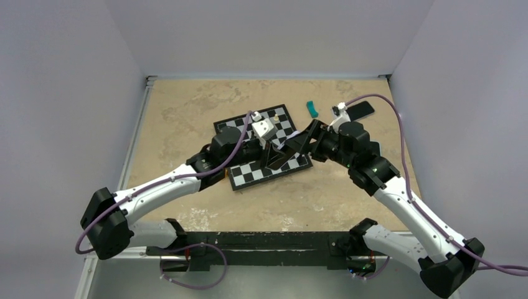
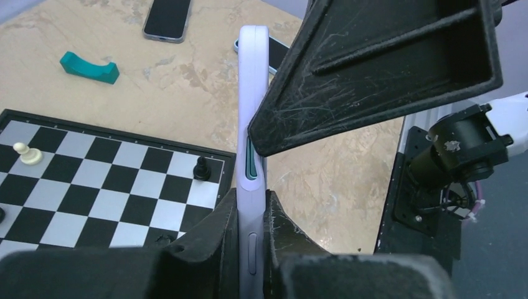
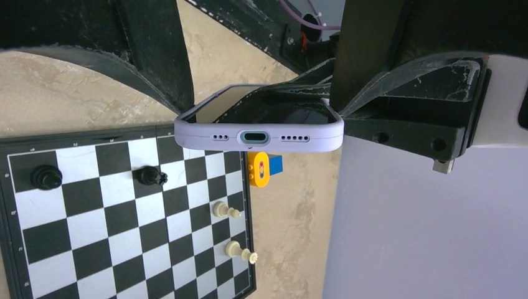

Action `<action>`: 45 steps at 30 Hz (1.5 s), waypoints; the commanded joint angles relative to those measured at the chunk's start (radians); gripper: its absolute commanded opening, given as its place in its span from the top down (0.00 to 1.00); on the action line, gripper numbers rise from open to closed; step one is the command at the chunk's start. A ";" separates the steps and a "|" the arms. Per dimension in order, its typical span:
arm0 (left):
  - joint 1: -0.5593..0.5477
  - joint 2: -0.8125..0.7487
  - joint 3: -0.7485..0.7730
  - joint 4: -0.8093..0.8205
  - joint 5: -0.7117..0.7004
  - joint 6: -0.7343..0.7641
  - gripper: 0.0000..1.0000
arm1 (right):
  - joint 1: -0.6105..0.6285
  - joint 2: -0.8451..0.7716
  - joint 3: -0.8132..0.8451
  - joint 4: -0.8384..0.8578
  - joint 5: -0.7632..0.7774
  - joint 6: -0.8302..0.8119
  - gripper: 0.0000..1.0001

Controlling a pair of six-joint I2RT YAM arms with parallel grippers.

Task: Take the phone out of the phone case
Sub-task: Pick up the phone at the center of the board, then adjust the phone.

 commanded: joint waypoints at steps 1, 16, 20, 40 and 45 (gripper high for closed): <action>0.001 0.023 0.097 -0.040 0.142 -0.032 1.00 | 0.005 -0.039 0.052 0.116 -0.084 -0.085 0.76; 0.053 -0.054 0.221 -0.142 0.384 -0.195 1.00 | 0.000 -0.201 0.136 -0.088 -0.041 -0.458 0.10; 0.114 0.009 0.308 -0.337 0.580 -0.234 1.00 | 0.001 -0.147 0.230 -0.192 -0.140 -0.564 0.11; 0.154 -0.072 0.268 -0.682 0.714 -0.034 1.00 | 0.078 0.085 0.074 0.055 -0.881 -0.562 1.00; 0.179 -0.176 0.222 -0.683 0.277 -0.200 0.69 | 0.078 -0.013 -0.021 0.313 -0.677 -0.296 1.00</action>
